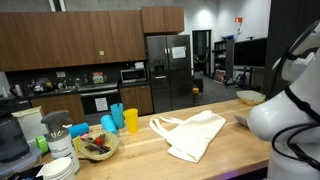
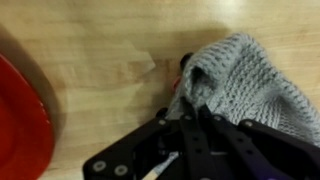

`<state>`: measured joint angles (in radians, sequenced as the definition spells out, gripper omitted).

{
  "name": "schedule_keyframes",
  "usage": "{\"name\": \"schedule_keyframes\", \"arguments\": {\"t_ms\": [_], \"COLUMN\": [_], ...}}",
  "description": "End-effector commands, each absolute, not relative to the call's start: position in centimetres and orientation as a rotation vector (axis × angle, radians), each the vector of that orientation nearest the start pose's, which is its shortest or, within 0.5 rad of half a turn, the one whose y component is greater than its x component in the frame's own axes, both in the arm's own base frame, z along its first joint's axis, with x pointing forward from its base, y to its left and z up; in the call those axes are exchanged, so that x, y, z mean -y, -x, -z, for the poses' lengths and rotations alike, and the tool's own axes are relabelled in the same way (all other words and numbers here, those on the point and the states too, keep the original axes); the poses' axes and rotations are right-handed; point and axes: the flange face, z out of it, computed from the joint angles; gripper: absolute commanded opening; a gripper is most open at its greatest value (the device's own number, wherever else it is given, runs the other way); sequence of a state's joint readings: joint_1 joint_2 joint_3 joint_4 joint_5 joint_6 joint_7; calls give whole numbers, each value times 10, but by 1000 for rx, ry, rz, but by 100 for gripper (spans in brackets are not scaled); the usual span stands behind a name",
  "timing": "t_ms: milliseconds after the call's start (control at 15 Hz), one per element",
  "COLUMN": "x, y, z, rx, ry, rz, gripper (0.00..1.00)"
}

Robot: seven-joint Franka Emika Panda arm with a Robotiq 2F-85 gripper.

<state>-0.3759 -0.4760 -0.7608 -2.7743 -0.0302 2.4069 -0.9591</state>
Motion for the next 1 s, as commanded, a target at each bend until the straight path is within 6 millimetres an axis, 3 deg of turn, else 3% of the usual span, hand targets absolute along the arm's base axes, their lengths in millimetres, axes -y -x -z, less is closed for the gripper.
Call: {"name": "schedule_keyframes", "arguments": {"t_ms": [0,133,400,667,933], "x": [339,338,310,239,140], "y": [-143,-147,-204,-284,-344], "z": [-311,-311,-322,-340,-362], "rx": [-196,-166,40,388,720], "ry": [2940,2953,3000,3043,3088], "rz": [385,380,326,256,210], "gripper": [1,1,1,1,1]}}
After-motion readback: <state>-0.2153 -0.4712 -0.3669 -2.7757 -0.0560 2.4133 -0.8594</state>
